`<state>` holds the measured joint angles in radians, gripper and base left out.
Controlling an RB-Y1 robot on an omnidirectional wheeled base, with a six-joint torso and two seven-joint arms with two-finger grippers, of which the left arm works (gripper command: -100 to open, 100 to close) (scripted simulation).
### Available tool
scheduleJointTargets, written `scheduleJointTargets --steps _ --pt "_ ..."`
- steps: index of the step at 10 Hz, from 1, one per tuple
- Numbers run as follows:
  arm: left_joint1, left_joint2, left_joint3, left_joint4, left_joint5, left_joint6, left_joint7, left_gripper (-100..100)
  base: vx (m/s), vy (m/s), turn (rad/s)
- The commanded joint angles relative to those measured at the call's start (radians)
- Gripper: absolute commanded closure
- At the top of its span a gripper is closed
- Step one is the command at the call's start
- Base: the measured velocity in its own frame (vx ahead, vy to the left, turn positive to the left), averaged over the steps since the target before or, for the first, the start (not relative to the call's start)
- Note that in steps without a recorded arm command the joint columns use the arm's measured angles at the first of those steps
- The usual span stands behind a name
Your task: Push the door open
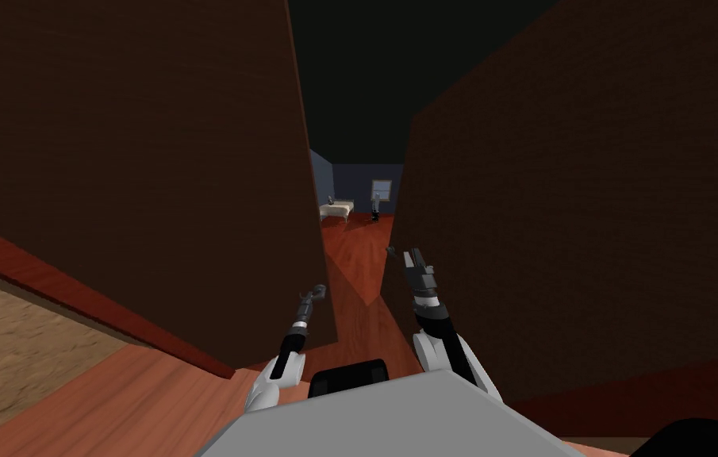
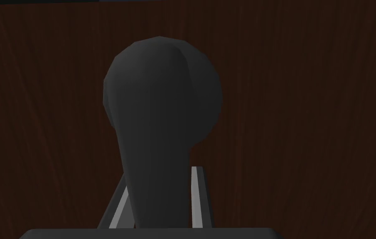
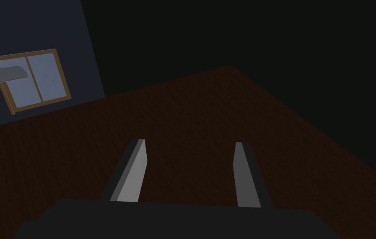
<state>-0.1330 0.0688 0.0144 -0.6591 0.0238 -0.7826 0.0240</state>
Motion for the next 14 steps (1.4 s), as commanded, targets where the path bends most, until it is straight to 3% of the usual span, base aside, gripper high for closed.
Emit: scheduleJointTargets --steps 1,6,14 --pt "-0.007 0.006 0.029 0.005 0.013 -0.008 -0.018 100 0.164 -0.077 0.092" --pt "-0.012 -0.004 0.078 0.011 0.037 -0.007 -0.048 100 0.131 -0.069 0.077" --pt "-0.022 -0.046 0.165 0.020 0.080 -0.006 -0.103 100 0.184 -0.090 0.089"
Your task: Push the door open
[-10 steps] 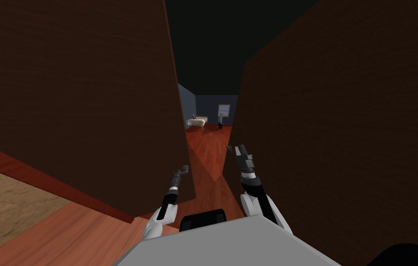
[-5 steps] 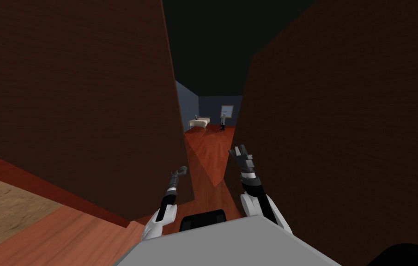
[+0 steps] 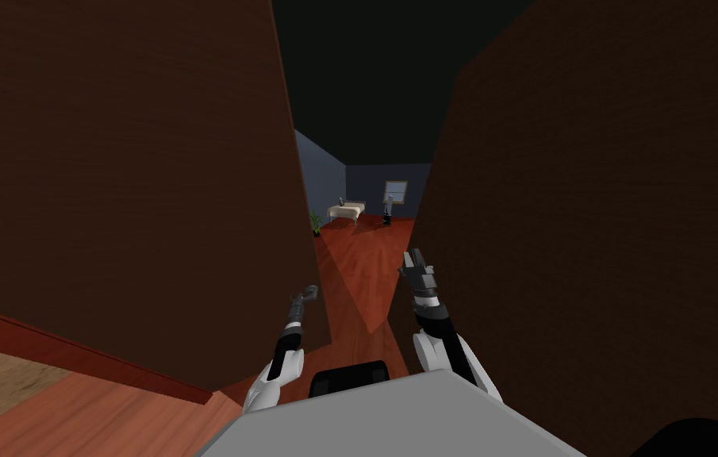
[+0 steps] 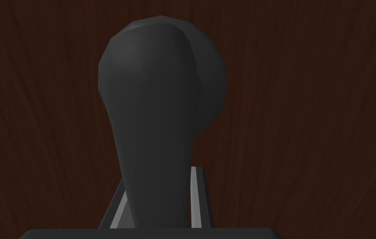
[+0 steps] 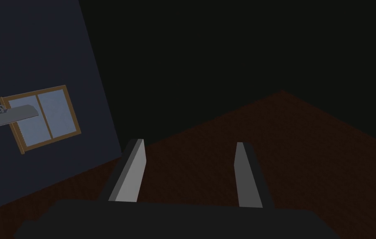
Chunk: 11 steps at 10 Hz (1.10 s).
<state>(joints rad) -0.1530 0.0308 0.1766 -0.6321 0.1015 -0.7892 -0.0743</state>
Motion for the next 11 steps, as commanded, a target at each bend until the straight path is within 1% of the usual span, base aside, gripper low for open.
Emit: scheduleJointTargets --steps 1,2,3,5,6,7,9,10,11 --pt "-0.002 -0.011 0.008 -0.007 0.004 0.001 -0.007 100 0.163 -0.066 0.064" --pt "0.002 -0.003 0.009 -0.005 0.004 0.000 -0.005 100 0.071 -0.017 0.035" --pt "0.000 0.014 0.028 -0.008 0.014 -0.003 -0.024 100 0.124 -0.016 0.055" --pt "-0.003 0.017 0.043 -0.008 0.022 -0.006 -0.041 100 0.205 -0.019 0.076" --pt "-0.004 0.016 0.052 -0.009 0.026 -0.007 -0.051 100 0.211 0.009 0.069" --pt "-0.005 0.012 0.061 -0.009 0.031 -0.009 -0.061 100 0.192 -0.007 0.057" --pt "-0.007 -0.004 0.079 -0.010 0.040 -0.012 -0.082 100 0.203 0.006 0.066" --pt "-0.009 -0.022 0.092 -0.010 0.047 -0.014 -0.096 100 0.235 -0.005 0.075" --pt "-0.010 -0.035 0.099 -0.010 0.050 -0.015 -0.104 100 0.204 -0.039 0.101"
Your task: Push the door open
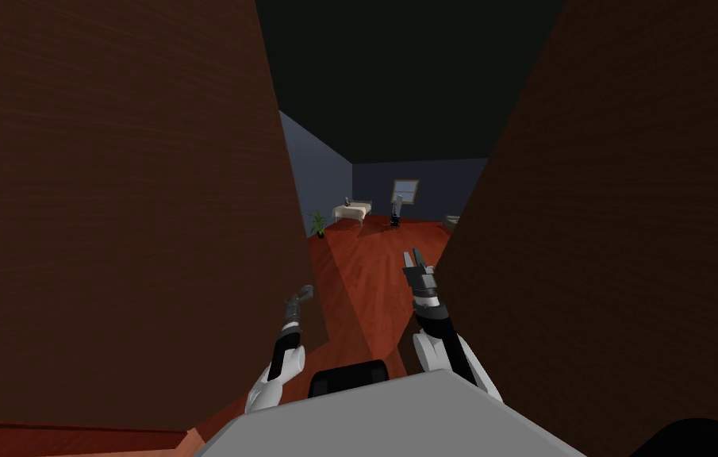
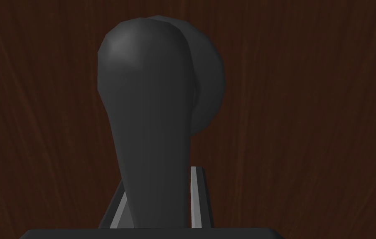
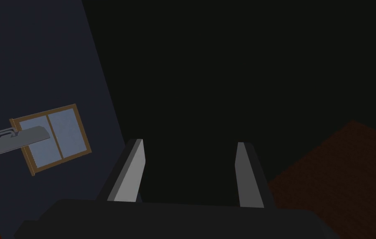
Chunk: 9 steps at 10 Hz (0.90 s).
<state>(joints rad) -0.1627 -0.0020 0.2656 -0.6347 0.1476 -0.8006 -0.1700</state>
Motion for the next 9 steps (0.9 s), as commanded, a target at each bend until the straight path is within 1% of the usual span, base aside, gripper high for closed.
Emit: scheduleJointTargets --steps 1,2,3,4,5,7,8,9 --pt "-0.001 -0.023 0.019 -0.008 0.009 -0.005 -0.018 100 0.188 -0.045 0.115" --pt "-0.002 -0.042 0.026 -0.008 0.012 -0.007 -0.026 100 0.164 -0.063 0.101" --pt "0.000 -0.026 0.023 -0.002 0.011 -0.009 -0.019 100 0.065 -0.024 0.046" --pt "0.000 0.004 0.046 -0.006 0.024 -0.012 -0.032 100 0.113 0.003 0.006" --pt "0.000 0.004 0.046 -0.006 0.024 -0.012 -0.032 100 0.128 -0.015 0.017" --pt "0.000 0.004 0.046 -0.006 0.024 -0.012 -0.032 100 0.063 0.007 0.012" --pt "0.000 0.018 0.065 -0.009 0.036 -0.014 -0.043 100 0.138 -0.004 0.008" --pt "0.000 0.018 0.065 -0.009 0.036 -0.014 -0.043 100 0.141 -0.019 0.033"
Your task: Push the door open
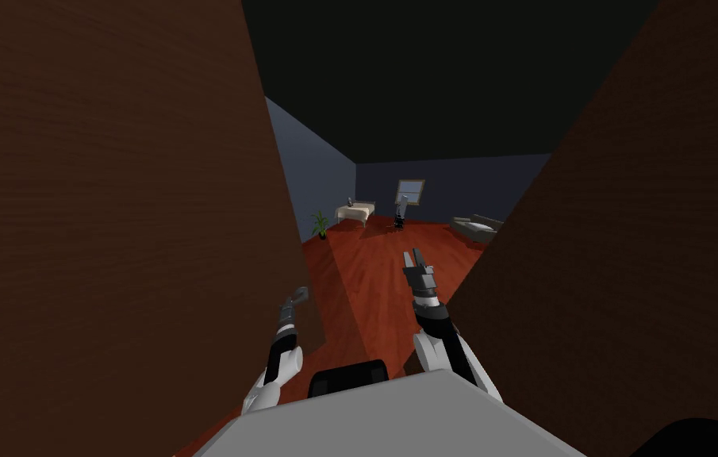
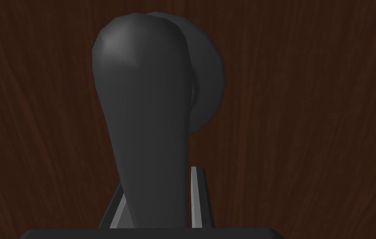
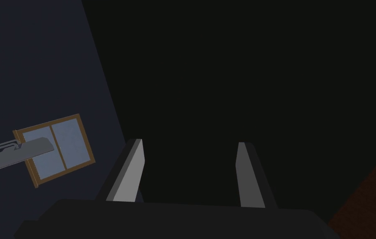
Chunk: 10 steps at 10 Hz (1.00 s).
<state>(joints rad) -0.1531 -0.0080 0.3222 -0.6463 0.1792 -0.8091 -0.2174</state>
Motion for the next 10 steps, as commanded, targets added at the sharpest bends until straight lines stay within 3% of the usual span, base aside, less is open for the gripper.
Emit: scheduleJointTargets --steps 1,4,7,8,9,10 --pt "-0.010 0.028 0.024 0.001 0.014 -0.007 -0.005 100 0.144 -0.015 0.020" --pt "-0.011 0.017 0.056 -0.004 0.033 -0.009 -0.024 100 0.218 -0.033 0.060" --pt "-0.011 -0.025 0.089 -0.008 0.053 -0.012 -0.043 100 0.189 -0.019 0.055" --pt "-0.006 -0.012 0.087 -0.005 0.051 -0.011 -0.039 100 0.070 0.001 0.034" --pt "-0.006 0.017 0.109 -0.007 0.065 -0.014 -0.048 100 0.152 -0.018 0.033" --pt "-0.006 0.024 0.118 -0.008 0.071 -0.015 -0.052 100 0.215 -0.023 0.033"
